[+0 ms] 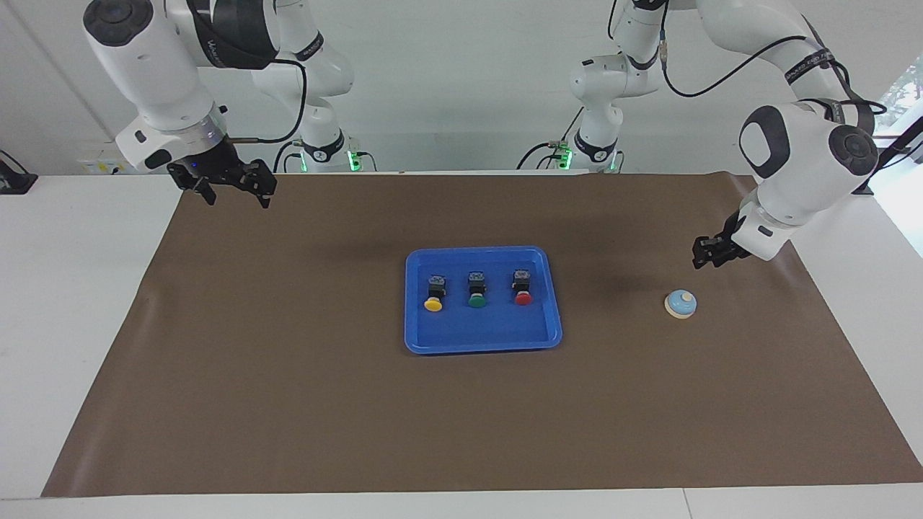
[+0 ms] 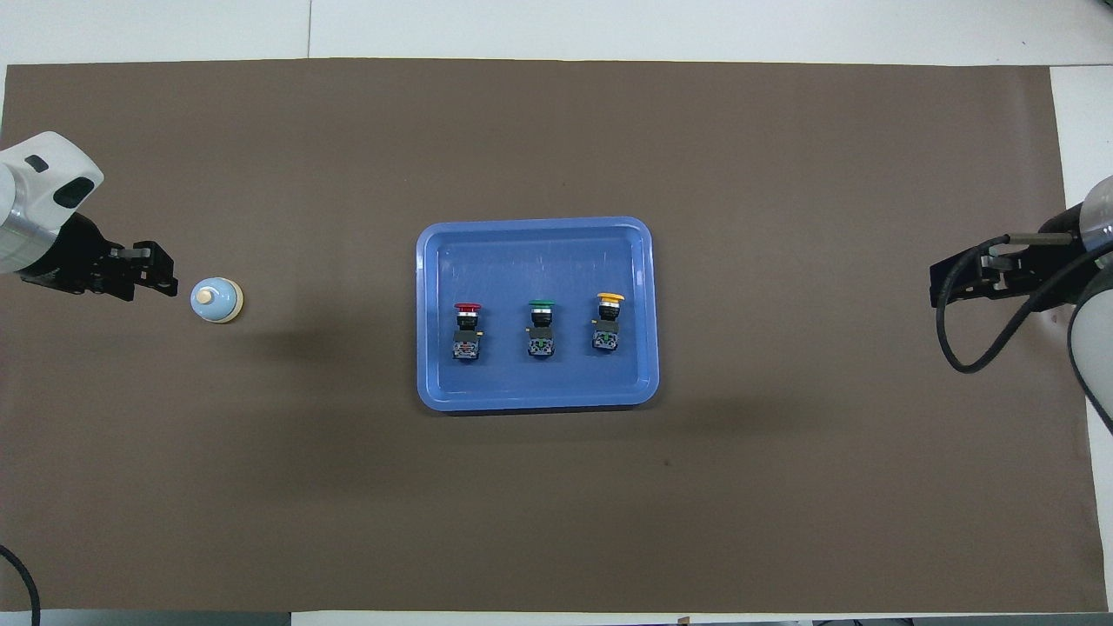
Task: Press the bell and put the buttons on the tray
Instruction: 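Move the left gripper over the bell and press down again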
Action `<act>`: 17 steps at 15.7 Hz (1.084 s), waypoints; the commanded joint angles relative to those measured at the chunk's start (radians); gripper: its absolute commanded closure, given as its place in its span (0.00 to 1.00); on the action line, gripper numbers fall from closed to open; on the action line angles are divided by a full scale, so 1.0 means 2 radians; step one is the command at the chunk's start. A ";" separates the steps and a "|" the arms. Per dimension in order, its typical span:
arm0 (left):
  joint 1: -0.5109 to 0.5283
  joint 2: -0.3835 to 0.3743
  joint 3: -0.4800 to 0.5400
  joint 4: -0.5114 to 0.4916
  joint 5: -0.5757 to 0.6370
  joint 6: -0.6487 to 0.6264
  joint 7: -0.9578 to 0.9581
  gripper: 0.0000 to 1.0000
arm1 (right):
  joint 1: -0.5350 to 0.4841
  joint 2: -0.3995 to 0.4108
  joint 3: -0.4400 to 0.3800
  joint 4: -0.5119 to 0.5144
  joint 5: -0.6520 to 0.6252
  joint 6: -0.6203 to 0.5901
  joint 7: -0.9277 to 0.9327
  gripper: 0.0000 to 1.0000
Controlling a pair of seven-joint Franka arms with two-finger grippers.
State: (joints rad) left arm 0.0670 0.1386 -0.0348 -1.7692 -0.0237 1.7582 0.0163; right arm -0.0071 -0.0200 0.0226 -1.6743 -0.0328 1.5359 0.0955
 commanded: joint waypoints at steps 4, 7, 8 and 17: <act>-0.007 -0.062 0.002 -0.008 0.006 -0.051 -0.020 0.00 | -0.010 -0.008 0.007 -0.005 0.000 -0.003 -0.012 0.00; -0.014 -0.065 0.002 -0.017 0.006 -0.066 -0.022 0.00 | -0.010 -0.008 0.007 -0.006 0.000 -0.003 -0.012 0.00; -0.014 -0.069 0.002 -0.019 0.006 -0.069 -0.022 0.00 | -0.010 -0.008 0.007 -0.006 0.000 -0.003 -0.012 0.00; -0.030 -0.069 0.005 -0.015 0.006 -0.076 -0.017 0.00 | -0.010 -0.008 0.007 -0.005 0.000 -0.003 -0.012 0.00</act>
State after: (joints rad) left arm 0.0214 0.0206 -0.0371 -1.7921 -0.0237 1.6199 -0.0115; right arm -0.0071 -0.0200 0.0226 -1.6743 -0.0328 1.5359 0.0955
